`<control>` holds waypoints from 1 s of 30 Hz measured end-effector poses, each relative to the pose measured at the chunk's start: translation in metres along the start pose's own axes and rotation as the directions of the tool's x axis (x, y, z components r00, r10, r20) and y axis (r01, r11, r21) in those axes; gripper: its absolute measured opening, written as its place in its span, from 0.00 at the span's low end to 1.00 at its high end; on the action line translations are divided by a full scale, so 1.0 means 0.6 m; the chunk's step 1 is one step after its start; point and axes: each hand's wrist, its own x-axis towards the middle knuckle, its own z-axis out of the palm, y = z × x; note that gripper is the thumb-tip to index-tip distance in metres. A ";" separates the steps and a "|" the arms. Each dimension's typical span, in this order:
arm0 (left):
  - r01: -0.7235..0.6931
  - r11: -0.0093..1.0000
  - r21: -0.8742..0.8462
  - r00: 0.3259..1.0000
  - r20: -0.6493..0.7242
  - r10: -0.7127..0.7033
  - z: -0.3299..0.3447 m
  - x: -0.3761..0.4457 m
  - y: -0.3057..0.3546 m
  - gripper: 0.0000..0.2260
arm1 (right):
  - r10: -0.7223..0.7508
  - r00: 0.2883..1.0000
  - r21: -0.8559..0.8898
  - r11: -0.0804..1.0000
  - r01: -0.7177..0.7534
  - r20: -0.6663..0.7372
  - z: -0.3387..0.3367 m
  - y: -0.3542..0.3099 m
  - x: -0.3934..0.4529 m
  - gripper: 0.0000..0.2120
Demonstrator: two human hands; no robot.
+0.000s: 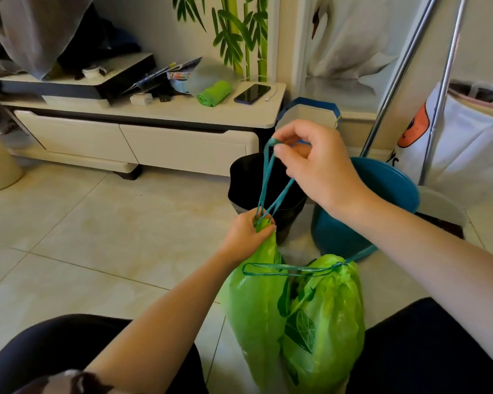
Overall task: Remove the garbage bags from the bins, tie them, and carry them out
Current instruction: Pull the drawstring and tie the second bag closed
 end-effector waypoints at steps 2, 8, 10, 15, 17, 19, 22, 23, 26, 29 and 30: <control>-0.044 0.990 0.132 0.997 0.068 0.036 -0.004 -0.005 -0.006 0.06 | -0.032 0.999 -0.005 0.999 0.032 -0.030 -0.004 0.003 0.003 0.08; -0.075 0.947 0.312 0.985 0.174 0.021 -0.020 -0.014 -0.006 0.09 | -0.064 0.997 -0.033 0.997 0.062 -0.035 -0.002 0.003 0.002 0.07; -0.092 0.891 0.445 0.961 0.274 -0.037 -0.033 -0.010 0.001 0.09 | -0.039 0.999 -0.029 0.999 0.038 -0.029 -0.002 0.004 0.001 0.06; -0.124 0.775 0.620 0.865 0.450 -0.222 -0.107 0.007 0.053 0.21 | 0.056 0.997 0.074 0.996 -0.052 -0.048 -0.012 -0.002 0.003 0.06; -0.104 0.821 0.561 0.886 0.428 -0.180 -0.130 0.006 0.079 0.22 | 0.071 0.995 0.131 0.990 -0.062 -0.065 -0.015 -0.011 0.003 0.06; -0.056 0.879 0.474 0.927 0.351 -0.130 -0.135 -0.002 0.097 0.18 | 0.070 0.995 0.181 0.982 -0.056 -0.067 -0.013 -0.021 0.001 0.06; -0.027 0.910 0.413 0.949 0.298 -0.107 -0.117 -0.022 0.100 0.20 | 0.048 0.998 0.189 0.981 -0.038 -0.047 -0.005 -0.031 -0.007 0.06; -0.021 0.914 0.405 0.959 0.266 -0.095 -0.109 -0.027 0.100 0.22 | 0.043 0.998 0.191 0.981 -0.034 -0.042 -0.004 -0.032 -0.009 0.06; 0.018 0.938 0.347 0.981 0.177 -0.085 -0.096 -0.026 0.098 0.27 | 0.044 0.998 0.216 0.976 -0.036 -0.034 -0.006 -0.032 -0.014 0.06; -0.016 0.945 0.326 0.982 0.183 -0.047 -0.083 -0.016 0.100 0.23 | 0.059 0.998 0.251 0.967 -0.048 -0.035 -0.013 -0.029 -0.016 0.07; -0.024 0.943 0.331 0.985 0.172 -0.035 -0.078 -0.014 0.101 0.19 | 0.055 0.998 0.243 0.969 -0.045 -0.033 -0.015 -0.026 -0.016 0.08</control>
